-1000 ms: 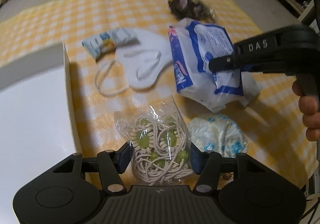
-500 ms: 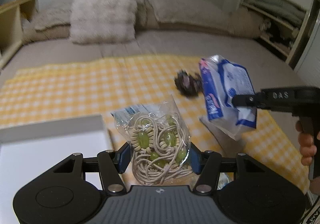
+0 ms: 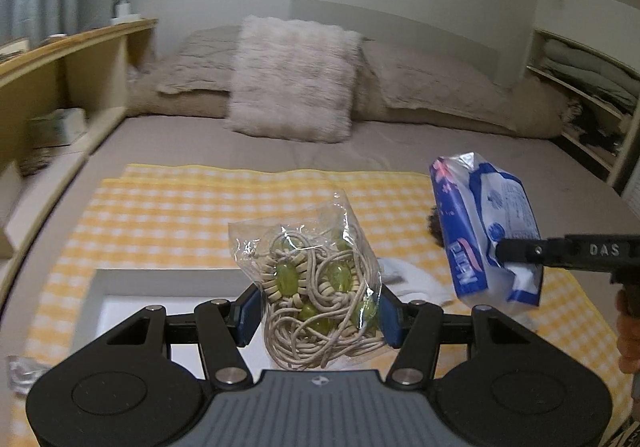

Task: Organize soft objects
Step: 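Lift and carry the cord bag with left tool while right tool carries the tissue pack to the white tray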

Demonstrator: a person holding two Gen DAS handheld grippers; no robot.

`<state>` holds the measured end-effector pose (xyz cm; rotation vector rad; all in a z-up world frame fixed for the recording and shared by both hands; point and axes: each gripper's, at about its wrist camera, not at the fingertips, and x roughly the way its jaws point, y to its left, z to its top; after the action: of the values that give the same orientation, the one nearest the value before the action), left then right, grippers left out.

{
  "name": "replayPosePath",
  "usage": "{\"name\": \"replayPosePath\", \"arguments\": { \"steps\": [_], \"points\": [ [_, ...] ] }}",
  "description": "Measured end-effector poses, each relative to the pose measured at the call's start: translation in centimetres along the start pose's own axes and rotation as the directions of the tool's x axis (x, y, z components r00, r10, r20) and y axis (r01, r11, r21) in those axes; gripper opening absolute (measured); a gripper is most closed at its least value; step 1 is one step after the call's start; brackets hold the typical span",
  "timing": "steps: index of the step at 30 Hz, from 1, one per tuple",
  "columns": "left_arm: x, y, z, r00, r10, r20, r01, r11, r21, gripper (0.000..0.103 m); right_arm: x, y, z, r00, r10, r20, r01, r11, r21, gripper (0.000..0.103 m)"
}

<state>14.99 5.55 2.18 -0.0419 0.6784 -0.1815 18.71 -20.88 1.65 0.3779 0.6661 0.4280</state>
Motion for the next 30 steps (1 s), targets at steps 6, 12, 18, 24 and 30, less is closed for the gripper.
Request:
{"name": "replayPosePath", "arguments": {
  "steps": [6,12,18,24,30],
  "points": [
    [-1.4,3.7,-0.8,0.998,0.055,-0.016,-0.056,0.998,-0.022,0.058,2.4,4.1,-1.8,0.997,0.025,-0.072,-0.029,0.998,-0.06,0.018],
    [-1.4,6.1,-2.3,0.994,0.084,-0.074,-0.084,0.996,-0.004,0.058,5.3,7.2,-4.0,0.981,0.023,-0.193,-0.043,0.994,-0.101,0.018],
    [0.2,7.5,-3.7,0.979,0.094,-0.182,-0.094,0.996,0.006,0.058,8.4,8.6,-6.6,0.945,-0.033,-0.326,0.0,0.995,-0.103,0.018],
    [2.8,7.5,-5.0,0.954,0.105,-0.281,-0.093,0.994,0.059,0.058,10.8,8.9,-8.6,0.908,-0.091,-0.409,0.054,0.994,-0.1,0.018],
    [6.3,6.6,-7.0,0.91,0.11,-0.401,-0.048,0.985,0.163,0.058,12.2,9.0,-10.1,0.871,-0.174,-0.459,0.11,0.98,-0.165,0.018]
  ]
}}
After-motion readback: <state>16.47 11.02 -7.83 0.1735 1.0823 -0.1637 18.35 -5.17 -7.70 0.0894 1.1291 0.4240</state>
